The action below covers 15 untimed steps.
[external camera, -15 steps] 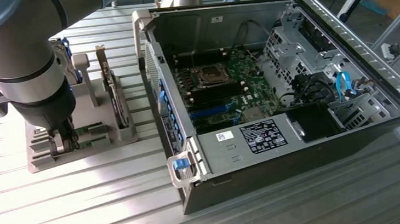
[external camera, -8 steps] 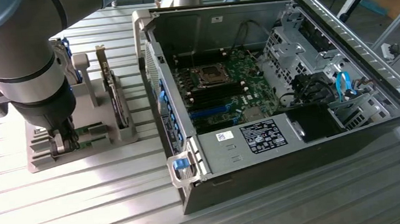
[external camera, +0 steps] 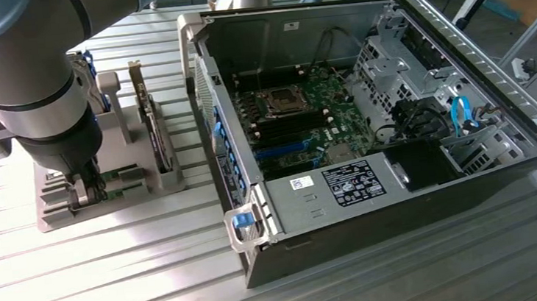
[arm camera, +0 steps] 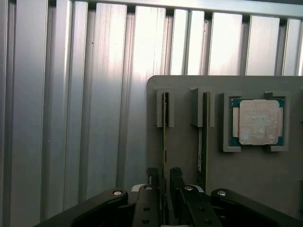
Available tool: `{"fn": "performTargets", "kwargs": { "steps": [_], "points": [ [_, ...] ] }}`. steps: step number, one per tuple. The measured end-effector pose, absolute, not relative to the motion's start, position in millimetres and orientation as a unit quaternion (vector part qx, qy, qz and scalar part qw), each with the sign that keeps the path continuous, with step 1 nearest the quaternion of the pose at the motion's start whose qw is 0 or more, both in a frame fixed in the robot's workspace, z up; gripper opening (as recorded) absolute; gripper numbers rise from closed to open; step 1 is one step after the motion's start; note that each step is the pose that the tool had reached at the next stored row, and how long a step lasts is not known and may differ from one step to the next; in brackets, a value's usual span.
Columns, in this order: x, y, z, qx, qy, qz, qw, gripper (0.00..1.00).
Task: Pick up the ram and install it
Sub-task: 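Pick up the ram and move it above insertion slot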
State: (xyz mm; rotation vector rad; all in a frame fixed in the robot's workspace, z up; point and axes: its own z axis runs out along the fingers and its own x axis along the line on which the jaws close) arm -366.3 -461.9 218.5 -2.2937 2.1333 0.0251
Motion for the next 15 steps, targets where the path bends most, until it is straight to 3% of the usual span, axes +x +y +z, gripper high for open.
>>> {"fn": "performTargets", "kwargs": {
  "steps": [15],
  "points": [
    [-360.9,-461.9,218.5,-0.732,0.681,0.008,0.005,0.24]
  ]
}}
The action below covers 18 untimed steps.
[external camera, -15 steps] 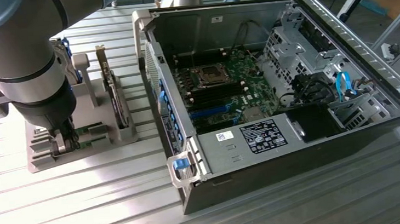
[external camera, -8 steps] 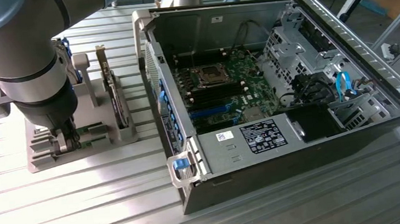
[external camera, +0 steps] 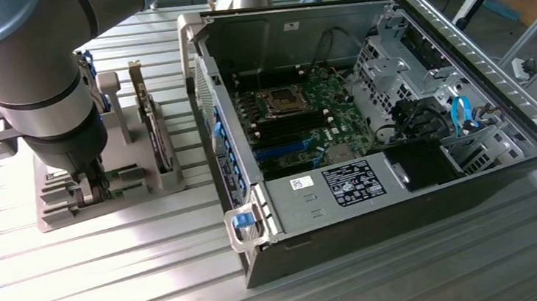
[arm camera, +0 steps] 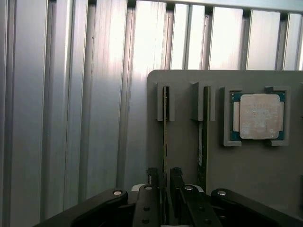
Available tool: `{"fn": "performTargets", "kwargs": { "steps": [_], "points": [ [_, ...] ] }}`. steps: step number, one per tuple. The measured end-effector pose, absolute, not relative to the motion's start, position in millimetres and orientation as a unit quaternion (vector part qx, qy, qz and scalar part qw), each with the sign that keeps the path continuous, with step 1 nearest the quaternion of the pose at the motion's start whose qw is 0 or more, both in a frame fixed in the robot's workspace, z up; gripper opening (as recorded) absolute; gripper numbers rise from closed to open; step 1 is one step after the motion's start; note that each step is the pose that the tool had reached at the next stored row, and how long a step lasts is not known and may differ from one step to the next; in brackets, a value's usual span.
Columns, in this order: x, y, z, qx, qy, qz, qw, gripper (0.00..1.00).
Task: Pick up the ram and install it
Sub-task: 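Pick up the ram and move it above insertion slot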
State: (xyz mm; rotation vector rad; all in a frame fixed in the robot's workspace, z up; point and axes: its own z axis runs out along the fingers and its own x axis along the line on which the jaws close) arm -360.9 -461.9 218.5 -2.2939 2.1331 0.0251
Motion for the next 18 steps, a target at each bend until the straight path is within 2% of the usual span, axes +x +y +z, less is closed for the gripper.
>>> {"fn": "performTargets", "kwargs": {
  "steps": [18],
  "points": [
    [-360.8,-461.9,212.1,-0.732,0.681,0.008,0.004,0.24]
  ]
}}
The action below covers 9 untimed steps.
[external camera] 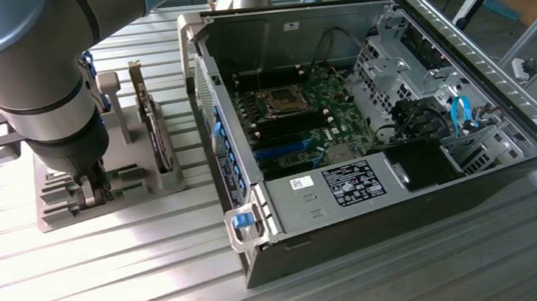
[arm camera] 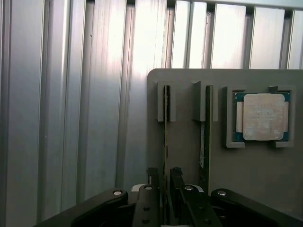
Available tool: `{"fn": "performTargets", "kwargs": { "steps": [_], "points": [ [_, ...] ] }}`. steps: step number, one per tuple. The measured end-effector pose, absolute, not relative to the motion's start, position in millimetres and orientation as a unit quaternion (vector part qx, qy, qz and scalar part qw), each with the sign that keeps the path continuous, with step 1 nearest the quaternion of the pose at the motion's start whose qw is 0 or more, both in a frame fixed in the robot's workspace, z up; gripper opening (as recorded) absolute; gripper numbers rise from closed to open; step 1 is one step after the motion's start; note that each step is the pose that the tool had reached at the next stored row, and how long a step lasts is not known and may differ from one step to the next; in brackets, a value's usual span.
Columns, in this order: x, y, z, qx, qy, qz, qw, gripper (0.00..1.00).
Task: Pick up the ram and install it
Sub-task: 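Pick up the ram and move it above insertion slot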
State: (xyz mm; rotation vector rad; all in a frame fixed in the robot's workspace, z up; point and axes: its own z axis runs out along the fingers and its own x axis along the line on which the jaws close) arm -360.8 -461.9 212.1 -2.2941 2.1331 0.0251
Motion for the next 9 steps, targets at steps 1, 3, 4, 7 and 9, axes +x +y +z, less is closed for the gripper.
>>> {"fn": "performTargets", "kwargs": {
  "steps": [1,3,4,7,9],
  "points": [
    [-360.8,-461.9,211.8,-0.732,0.681,0.008,0.005,0.24],
    [-360.8,-461.9,210.9,-0.732,0.681,0.008,0.005,0.24],
    [-360.8,-461.9,210.7,-0.732,0.681,0.008,0.005,0.24],
    [-360.8,-461.9,210.6,-0.732,0.681,0.008,0.005,0.24],
    [-360.8,-461.8,210.5,-0.732,0.681,0.008,0.005,0.24]
  ]
}}
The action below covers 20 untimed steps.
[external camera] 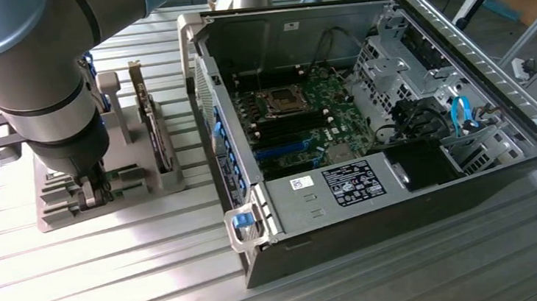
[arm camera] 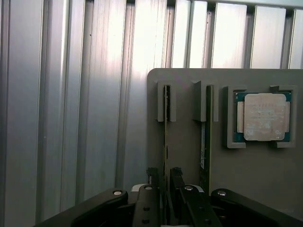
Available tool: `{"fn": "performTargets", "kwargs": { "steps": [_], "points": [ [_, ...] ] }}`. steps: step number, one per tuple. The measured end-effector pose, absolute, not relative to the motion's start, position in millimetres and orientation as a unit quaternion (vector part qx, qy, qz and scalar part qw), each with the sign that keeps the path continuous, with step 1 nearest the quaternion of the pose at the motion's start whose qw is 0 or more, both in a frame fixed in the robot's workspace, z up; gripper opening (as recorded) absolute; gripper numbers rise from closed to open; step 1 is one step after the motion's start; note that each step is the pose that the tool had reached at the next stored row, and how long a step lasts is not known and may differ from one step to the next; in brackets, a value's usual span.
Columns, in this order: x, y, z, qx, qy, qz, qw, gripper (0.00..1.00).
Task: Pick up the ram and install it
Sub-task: 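Pick up the ram and move it above insertion slot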
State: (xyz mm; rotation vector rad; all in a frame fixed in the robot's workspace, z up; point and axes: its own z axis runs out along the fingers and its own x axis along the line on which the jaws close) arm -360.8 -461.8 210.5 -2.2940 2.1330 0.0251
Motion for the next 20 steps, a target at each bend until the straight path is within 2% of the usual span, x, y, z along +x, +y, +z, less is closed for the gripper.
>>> {"fn": "performTargets", "kwargs": {
  "steps": [8,9,20],
  "points": [
    [-360.8,-461.8,210.6,-0.732,0.681,0.008,0.005,0.23],
    [-360.8,-461.8,210.6,-0.732,0.681,0.008,0.005,0.15],
    [-360.6,-461.7,210.5,-0.732,0.681,0.008,0.005,0.14]
  ]
}}
